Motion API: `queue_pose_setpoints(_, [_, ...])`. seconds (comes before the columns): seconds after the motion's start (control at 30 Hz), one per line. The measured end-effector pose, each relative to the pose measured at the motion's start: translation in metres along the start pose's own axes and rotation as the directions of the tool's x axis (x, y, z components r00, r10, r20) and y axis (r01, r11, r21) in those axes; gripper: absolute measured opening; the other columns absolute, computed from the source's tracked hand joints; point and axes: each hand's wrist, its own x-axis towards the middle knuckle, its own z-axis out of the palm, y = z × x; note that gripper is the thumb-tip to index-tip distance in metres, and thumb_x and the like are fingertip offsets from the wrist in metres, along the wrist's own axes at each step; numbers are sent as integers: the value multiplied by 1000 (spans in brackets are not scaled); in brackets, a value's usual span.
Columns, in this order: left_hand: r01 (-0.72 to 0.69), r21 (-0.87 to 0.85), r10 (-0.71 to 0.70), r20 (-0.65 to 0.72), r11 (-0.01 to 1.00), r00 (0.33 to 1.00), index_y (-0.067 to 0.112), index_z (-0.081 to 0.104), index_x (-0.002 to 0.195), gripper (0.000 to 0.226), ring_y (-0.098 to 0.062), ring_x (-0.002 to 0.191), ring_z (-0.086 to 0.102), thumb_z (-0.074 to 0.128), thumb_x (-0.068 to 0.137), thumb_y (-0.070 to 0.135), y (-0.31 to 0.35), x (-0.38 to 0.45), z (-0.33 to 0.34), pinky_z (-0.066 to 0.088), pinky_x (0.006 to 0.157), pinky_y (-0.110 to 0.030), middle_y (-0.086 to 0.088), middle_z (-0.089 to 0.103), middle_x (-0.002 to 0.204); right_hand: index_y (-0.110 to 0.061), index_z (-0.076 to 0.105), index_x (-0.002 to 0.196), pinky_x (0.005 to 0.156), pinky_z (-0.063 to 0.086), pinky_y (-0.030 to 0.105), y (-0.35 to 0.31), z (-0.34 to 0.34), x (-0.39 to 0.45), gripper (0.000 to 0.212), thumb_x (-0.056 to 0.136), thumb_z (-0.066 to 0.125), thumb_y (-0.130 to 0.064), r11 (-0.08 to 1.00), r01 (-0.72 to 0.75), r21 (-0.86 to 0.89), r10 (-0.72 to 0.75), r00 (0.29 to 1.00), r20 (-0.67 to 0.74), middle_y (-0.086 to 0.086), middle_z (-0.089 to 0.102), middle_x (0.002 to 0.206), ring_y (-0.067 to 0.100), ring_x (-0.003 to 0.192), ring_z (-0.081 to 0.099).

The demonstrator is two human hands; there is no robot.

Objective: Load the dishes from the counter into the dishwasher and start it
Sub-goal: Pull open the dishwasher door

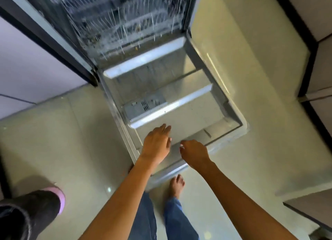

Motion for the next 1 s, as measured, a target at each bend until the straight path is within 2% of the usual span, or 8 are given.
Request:
queue_pose_setpoints(0.17, [-3,26,14,-420,1000,907,4,54,128,42,-30,122,51,59,88,13,-12,44,-136,40,101,-40,-15,51,136,-19,59,108,78,46,32,-49,-140,24,25,96,38,-26,997,79,7,-73,941,-329,5,66,107,28,98,62])
queue_pose_setpoints(0.37, [63,120,43,-719,991,694,2,54,129,51,-35,128,44,67,81,10,-57,81,-275,38,102,-50,-18,45,140,-10,64,102,62,51,40,-131,-281,64,18,88,53,-12,954,300,31,-195,692,-695,11,67,97,35,83,64])
queue_pose_setpoints(0.53, [214,233,10,-699,949,715,7,25,145,62,-35,140,19,53,92,22,-108,110,-330,15,113,-51,-14,21,152,-4,45,130,97,43,44,-192,-335,117,46,85,54,-7,920,373,-124,-344,610,-714,16,47,133,35,121,47])
queue_pose_setpoints(0.6, [274,226,-70,-638,935,767,13,1,148,64,-29,144,2,39,98,28,-127,120,-339,7,117,-46,-8,1,156,-5,22,144,115,19,42,-209,-347,135,61,89,48,-8,906,351,-235,-415,629,-658,16,24,150,31,139,22])
queue_pose_setpoints(0.7, [310,254,-112,-580,916,807,19,5,150,64,-26,144,3,42,98,23,-144,135,-343,6,118,-41,-5,3,158,-8,0,147,117,5,46,-226,-357,158,66,94,39,-10,854,269,-446,-493,693,-525,11,0,156,26,144,-2])
queue_pose_setpoints(0.83, [268,216,-106,-558,939,823,28,20,146,65,-29,143,13,48,93,2,-155,146,-327,8,114,-37,-6,6,158,-11,5,148,116,2,43,-231,-358,174,65,94,41,-10,839,234,-492,-462,783,-416,7,13,155,21,144,9])
queue_pose_setpoints(0.93, [215,208,-38,-630,954,776,15,39,140,73,-39,126,43,67,77,-7,-160,150,-317,34,105,-45,-22,41,141,-11,21,144,117,13,41,-232,-355,178,60,89,43,-3,846,234,-479,-479,728,-490,11,36,143,24,134,32])
queue_pose_setpoints(1.0, [169,171,-18,-650,971,759,9,31,145,75,-37,113,52,62,79,-10,-161,154,-322,43,100,-46,-23,54,124,-10,28,139,115,21,39,-234,-353,181,55,88,46,-2,838,220,-499,-492,698,-520,14,40,136,27,128,39])
